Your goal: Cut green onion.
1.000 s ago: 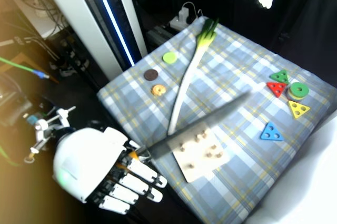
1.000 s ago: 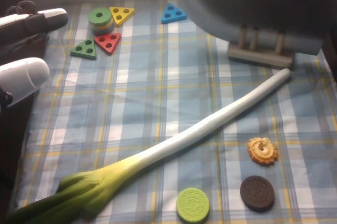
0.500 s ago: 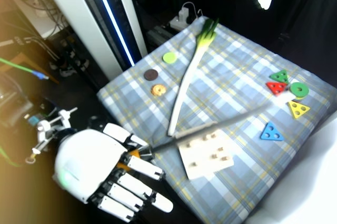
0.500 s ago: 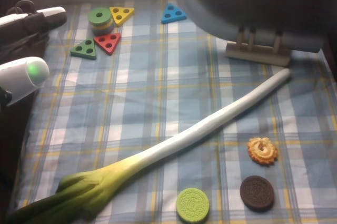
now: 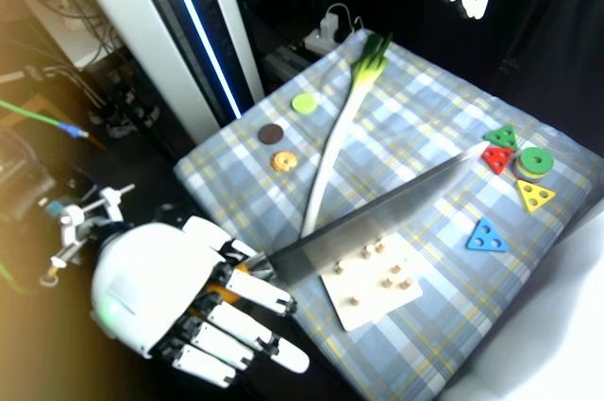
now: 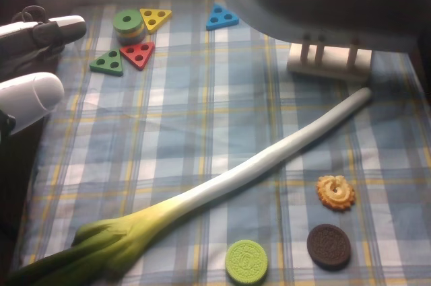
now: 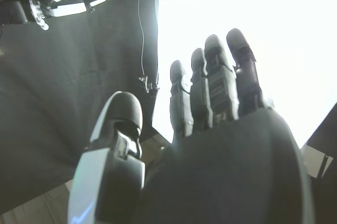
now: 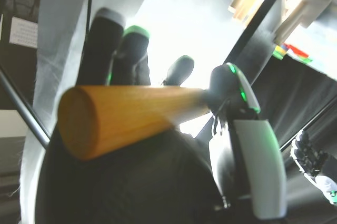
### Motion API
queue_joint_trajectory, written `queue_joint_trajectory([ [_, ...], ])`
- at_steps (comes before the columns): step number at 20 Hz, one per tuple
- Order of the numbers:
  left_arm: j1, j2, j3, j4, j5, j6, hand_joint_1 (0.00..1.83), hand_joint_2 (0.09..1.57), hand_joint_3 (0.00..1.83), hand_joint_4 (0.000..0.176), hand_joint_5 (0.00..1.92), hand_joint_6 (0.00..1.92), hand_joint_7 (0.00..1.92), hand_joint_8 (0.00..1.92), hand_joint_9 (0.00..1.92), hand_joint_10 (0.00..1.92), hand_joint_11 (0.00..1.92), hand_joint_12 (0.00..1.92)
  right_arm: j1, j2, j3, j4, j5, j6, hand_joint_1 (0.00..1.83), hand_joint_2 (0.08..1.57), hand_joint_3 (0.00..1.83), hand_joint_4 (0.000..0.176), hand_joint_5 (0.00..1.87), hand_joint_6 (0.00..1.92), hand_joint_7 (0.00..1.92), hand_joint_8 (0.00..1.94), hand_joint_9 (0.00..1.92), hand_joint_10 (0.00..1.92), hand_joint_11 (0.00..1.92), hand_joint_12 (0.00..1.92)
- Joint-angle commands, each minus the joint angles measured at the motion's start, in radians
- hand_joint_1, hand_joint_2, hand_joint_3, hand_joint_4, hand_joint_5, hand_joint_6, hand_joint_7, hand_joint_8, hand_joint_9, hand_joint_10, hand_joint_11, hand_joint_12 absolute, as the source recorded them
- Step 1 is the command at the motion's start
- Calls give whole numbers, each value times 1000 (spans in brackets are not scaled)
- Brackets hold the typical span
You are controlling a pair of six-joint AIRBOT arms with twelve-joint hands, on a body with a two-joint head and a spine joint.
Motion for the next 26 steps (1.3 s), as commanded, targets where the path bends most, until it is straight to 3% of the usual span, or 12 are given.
queue_joint_trajectory([
  [1, -11, -6, 7, -7, -123, -10, 256, 1402, 0, 52, 389, 3, 355, 6, 357, 8, 12, 634, 18, 19, 2, 21, 159, 11, 293, 1569, 33, 116, 237, 1921, 468, 1939, 718, 1921, 890, 1921],
  [3, -11, -7, 8, -7, -123, -11, 247, 1402, 0, 38, 391, 2, 381, 11, 363, 7, 15, 639, 18, 29, -11, 17, 182, 11, 162, 1571, 38, 149, 266, 1921, 467, 1941, 608, 1921, 735, 1921],
  [7, -12, -9, 8, -8, -130, -15, 210, 1422, 7, 9, 365, 0, 359, 0, 361, 1, 40, 644, 18, 61, -59, -32, 248, 11, 2, 1567, 39, 112, 336, 1921, 621, 1941, 847, 1921, 975, 1921],
  [8, -12, -9, 8, -8, -132, -15, 167, 1433, 9, 9, 348, 2, 347, 0, 350, 0, 29, 638, 18, 65, -66, -41, 263, 11, 85, 1570, 64, 68, 328, 1921, 598, 1941, 843, 1921, 978, 1921],
  [10, -12, -8, 8, -7, -137, -15, 181, 1439, 5, 15, 344, 2, 344, 4, 353, 3, 28, 631, 18, 72, -78, -54, 290, 11, 50, 1571, 72, 100, 351, 1921, 665, 1941, 951, 1921, 1107, 1921],
  [11, -12, -7, 8, -4, -138, -15, 162, 1441, 3, 35, 326, 0, 347, 3, 341, 0, 15, 613, 18, 78, -85, -60, 306, 11, 149, 1571, 116, 60, 455, 1921, 923, 1941, 1215, 1921, 1352, 1921],
  [12, -12, -7, 9, 2, -138, -15, 171, 1445, 3, 16, 348, 6, 353, 3, 325, 0, 2, 599, 18, 83, -91, -63, 325, 11, 181, 1571, 120, 51, 476, 1921, 982, 1941, 1256, 1921, 1382, 1921],
  [16, -17, -5, 13, 35, -123, -15, 77, 1452, 5, 2, 363, 6, 383, 3, 346, 0, 0, 633, 25, 85, -101, -69, 391, 11, 59, 1567, 43, 86, 429, 1921, 947, 1941, 1251, 1921, 1390, 1921],
  [19, -20, -6, 12, 52, -107, -15, 10, 1471, 4, 0, 330, 2, 444, 7, 382, 6, 0, 669, 26, 86, -112, -91, 410, 11, 182, 1571, 52, 54, 425, 1921, 961, 1941, 1303, 1921, 1446, 1921],
  [20, -22, -7, 13, 56, -96, -14, 5, 1483, 3, 0, 328, 4, 441, 6, 398, 3, 0, 607, 28, 87, -120, -104, 421, 11, 192, 1571, 34, 77, 397, 1921, 991, 1941, 1340, 1921, 1470, 1921],
  [23, -32, -26, 23, 58, -43, -11, 0, 1488, 2, 0, 319, 1, 351, 1, 327, 0, 0, 501, 32, 96, -145, -144, 471, 12, 356, 1571, 53, 21, 455, 1915, 926, 1941, 1290, 1921, 1441, 1921],
  [26, -50, -40, 27, 84, 9, -10, 0, 1496, 2, 0, 333, 3, 348, 4, 265, 3, 0, 404, 33, 112, -173, -184, 518, 12, 360, 1570, 22, 0, 446, 1869, 1028, 1941, 1348, 1921, 1450, 1921],
])
